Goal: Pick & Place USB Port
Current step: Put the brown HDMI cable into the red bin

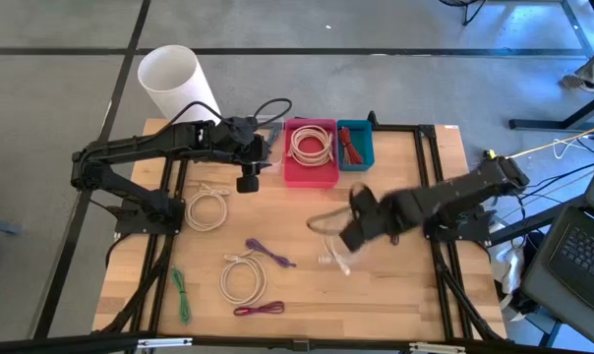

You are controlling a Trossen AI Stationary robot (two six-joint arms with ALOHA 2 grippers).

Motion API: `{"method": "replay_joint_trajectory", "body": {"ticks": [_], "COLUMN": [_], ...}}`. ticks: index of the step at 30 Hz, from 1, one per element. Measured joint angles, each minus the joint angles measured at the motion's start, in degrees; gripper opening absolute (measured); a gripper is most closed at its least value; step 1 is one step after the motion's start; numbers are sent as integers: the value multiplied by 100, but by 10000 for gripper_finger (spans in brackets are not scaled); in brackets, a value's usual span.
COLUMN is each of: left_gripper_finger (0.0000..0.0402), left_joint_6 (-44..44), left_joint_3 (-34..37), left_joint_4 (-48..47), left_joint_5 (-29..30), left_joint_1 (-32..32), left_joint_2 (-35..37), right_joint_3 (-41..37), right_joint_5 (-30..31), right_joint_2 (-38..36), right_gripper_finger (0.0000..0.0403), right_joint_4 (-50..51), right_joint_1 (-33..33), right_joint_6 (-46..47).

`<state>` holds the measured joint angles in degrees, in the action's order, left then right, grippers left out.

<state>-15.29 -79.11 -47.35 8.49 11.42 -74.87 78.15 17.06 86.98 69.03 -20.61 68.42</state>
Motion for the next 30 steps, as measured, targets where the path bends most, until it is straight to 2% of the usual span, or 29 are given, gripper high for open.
{"method": "replay_joint_trajectory", "body": {"ticks": [5, 12, 16, 22, 26, 30], "left_gripper_finger": [141, 141, 141, 141, 141, 141], "left_joint_6": [7, 114, 298, 558, 573, 683], "left_joint_3": [0, 0, 0, 0, 0, 0], "left_joint_4": [0, 2, 3, 73, 187, 261], "left_joint_5": [183, 538, 728, 730, 769, 854], "left_joint_1": [0, 0, 1, 0, 0, 2], "left_joint_2": [0, 0, 0, 0, 0, 14], "right_joint_3": [261, 292, 294, 408, 1095, 2248], "right_joint_5": [-29, -760, -1268, -1878, -2070, -2087], "right_joint_2": [0, -4, -4, 137, 724, 1656], "right_gripper_finger": [16, 16, 16, 16, 16, 16], "right_joint_4": [-30, -1144, -1868, -2205, -1864, -1066], "right_joint_1": [1190, 2833, 3650, 4540, 4836, 5074], "right_joint_6": [-1796, -4047, -4657, -5293, -5931, -6709]}}
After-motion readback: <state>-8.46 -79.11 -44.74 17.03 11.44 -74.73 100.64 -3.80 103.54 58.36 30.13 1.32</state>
